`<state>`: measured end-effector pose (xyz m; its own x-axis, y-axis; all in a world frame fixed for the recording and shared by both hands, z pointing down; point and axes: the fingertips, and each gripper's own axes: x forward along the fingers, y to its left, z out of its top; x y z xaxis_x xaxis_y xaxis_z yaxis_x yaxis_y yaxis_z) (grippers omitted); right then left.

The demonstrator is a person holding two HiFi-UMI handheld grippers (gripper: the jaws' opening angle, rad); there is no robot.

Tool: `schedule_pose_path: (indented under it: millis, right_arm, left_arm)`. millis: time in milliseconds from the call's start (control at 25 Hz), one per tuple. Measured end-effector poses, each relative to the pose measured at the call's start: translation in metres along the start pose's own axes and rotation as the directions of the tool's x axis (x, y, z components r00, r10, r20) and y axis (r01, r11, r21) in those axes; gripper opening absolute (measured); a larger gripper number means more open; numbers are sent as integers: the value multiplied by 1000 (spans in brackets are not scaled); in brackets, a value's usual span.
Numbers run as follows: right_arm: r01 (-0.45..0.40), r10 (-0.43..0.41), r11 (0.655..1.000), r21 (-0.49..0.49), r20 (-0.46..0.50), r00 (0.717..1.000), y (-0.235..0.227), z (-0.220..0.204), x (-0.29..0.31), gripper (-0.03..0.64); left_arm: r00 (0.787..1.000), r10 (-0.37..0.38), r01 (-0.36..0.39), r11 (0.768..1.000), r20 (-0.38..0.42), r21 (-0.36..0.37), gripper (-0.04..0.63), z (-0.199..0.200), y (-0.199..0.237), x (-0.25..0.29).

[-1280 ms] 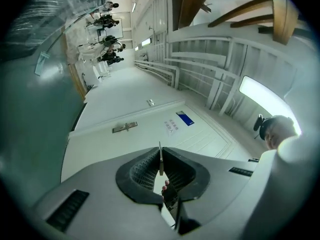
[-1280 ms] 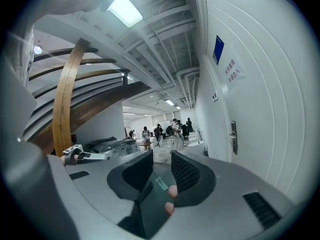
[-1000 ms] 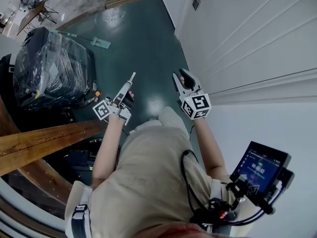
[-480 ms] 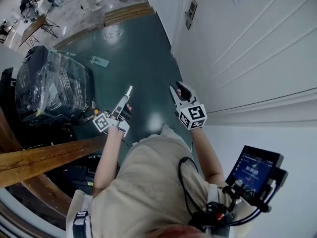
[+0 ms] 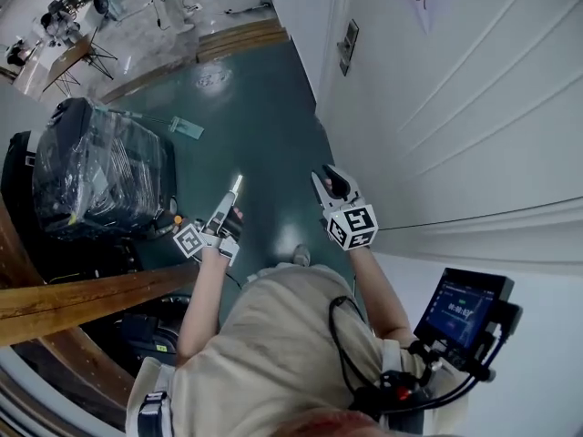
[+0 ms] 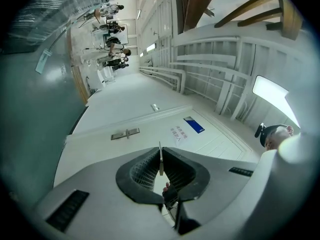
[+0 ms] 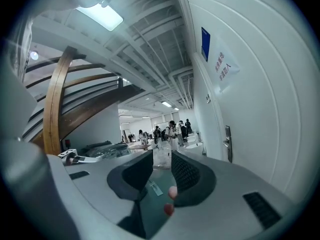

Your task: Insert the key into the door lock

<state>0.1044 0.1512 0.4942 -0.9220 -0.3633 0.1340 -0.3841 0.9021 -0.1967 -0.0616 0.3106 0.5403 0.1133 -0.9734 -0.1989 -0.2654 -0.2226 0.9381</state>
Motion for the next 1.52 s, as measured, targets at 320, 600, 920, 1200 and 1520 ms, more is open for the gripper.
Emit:
schedule_pose_path:
  millis: [320,600,920,1200,1520]
  right_arm:
    - [-6,5,999,-47,-25,1000,-8,-1,2,120]
    - [-15,11,997,-77,-56,998,1,2,1,103]
    - [25,-29,997,-77,-54,998,-2,16,32,103]
    - [91,-94,994,-63,-44,995,-14,28,87,103]
    - [164,-172,981,-100,-79,982,-19,22,141,103]
  left_arm:
    - [999,-39,39,999,6,30,35,6,-3,7]
    - [999,-37,37,999,-6,9,34,4,-9,9]
    - [996,-62,62,998,-65,-6,35,36,-2,36]
    - [985,-75,71,997,-154,-29,35,86,31,74]
    - [975,-109,100,993,-195,-56,35,135,64,92]
